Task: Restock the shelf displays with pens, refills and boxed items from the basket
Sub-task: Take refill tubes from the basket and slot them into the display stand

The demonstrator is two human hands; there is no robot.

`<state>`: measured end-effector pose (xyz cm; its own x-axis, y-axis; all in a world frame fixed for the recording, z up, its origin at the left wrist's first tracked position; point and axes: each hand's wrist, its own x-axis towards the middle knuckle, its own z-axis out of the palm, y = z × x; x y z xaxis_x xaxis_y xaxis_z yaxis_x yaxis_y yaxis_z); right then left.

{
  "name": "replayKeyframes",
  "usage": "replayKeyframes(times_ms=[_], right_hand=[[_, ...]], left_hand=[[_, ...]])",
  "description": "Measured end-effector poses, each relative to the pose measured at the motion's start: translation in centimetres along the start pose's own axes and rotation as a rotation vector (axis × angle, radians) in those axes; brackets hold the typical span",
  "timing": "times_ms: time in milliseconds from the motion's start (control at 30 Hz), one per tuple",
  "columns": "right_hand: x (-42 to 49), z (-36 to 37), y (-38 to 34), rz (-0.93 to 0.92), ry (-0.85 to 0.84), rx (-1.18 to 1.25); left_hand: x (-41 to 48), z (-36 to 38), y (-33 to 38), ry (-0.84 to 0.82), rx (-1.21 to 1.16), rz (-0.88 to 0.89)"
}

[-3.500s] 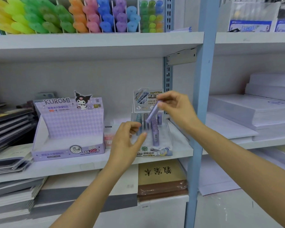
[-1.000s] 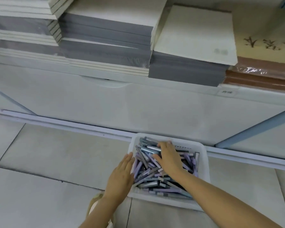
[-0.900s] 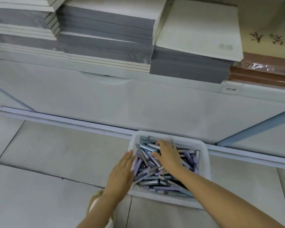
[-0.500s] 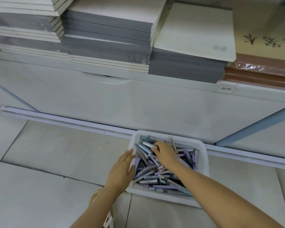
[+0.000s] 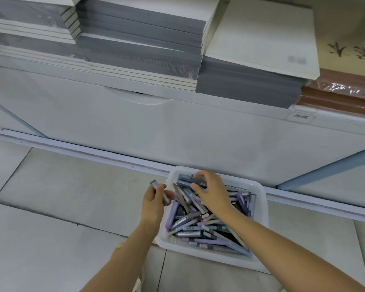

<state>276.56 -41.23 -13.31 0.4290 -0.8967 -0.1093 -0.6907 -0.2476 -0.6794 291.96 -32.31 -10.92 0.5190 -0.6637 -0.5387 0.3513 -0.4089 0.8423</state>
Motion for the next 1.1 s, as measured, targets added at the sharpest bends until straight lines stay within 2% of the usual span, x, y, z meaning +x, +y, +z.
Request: replayKeyframes(times_ms=[133, 433, 567, 767, 933, 1100], right_hand=[[0.4, 2.3, 0.5, -0.035, -0.089, -0.213], [0.8, 4.2, 0.5, -0.033, -0.063, -0.229], [0.6, 4.2, 0.6, -0.097, -0.11, -0.324], [2.0, 4.3, -0.5, -0.085, -0.2, -0.419], [2.4, 3.7, -0.2, -0.046, -0.25, -0.312], [2.3, 1.7, -1.3, -0.085, -0.229, 0.121]], left_hand=[[0.9, -1.1, -0.8, 0.004, 0.079, -0.021], [1.7, -1.4, -1.1, -0.091, 0.242, 0.043], [1.6, -1.5, -1.1, -0.103, 0.241, 0.046], [1.6, -1.6, -1.2, -0.106, 0.231, 0.044], [1.7, -1.8, -1.4, -0.114, 0.251, 0.044], [1.8, -1.2, -0.9, -0.115, 0.219, 0.065]])
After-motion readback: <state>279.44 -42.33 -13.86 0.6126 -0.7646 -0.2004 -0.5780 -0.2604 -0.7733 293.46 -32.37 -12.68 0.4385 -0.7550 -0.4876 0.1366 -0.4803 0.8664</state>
